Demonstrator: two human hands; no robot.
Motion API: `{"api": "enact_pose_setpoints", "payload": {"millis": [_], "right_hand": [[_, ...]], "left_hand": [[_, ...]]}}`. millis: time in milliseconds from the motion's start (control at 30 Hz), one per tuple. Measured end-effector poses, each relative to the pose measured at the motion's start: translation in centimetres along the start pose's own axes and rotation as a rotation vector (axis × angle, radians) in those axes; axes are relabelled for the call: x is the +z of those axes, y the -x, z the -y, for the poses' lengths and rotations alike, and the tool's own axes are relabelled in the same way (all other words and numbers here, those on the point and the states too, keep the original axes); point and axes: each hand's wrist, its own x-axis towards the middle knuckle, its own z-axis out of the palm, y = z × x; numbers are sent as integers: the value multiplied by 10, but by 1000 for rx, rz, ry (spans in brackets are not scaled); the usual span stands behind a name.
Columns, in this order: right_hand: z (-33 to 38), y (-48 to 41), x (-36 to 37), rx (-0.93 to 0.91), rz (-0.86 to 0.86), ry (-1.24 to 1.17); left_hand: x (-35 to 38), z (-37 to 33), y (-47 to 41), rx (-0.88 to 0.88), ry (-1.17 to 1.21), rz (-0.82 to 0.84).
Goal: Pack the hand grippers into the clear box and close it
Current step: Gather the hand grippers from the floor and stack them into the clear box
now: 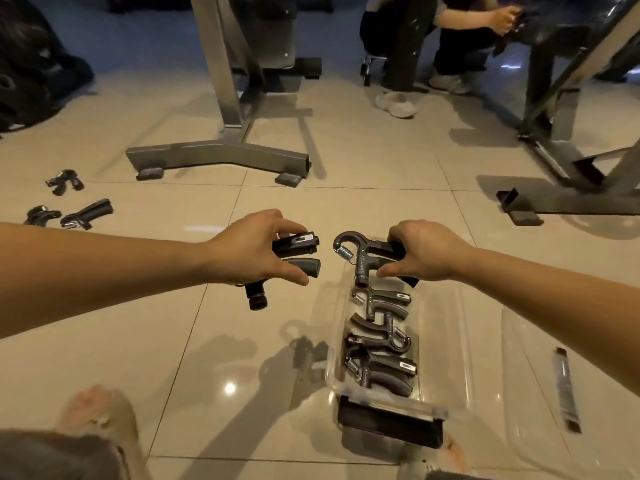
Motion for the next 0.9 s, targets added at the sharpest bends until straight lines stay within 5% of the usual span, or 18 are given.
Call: {"api": "enact_pose_setpoints", "payload": {"millis": [267, 533, 900], "right_hand": [[-44, -13, 53, 166, 130, 26], [-57, -40, 124, 130, 299, 43], [-61, -64, 189, 179, 314, 43]], "left_hand": [[41, 12, -33, 33, 100, 13], [85, 40, -67, -47, 232, 87], [101, 69, -96, -131, 370, 117]]}}
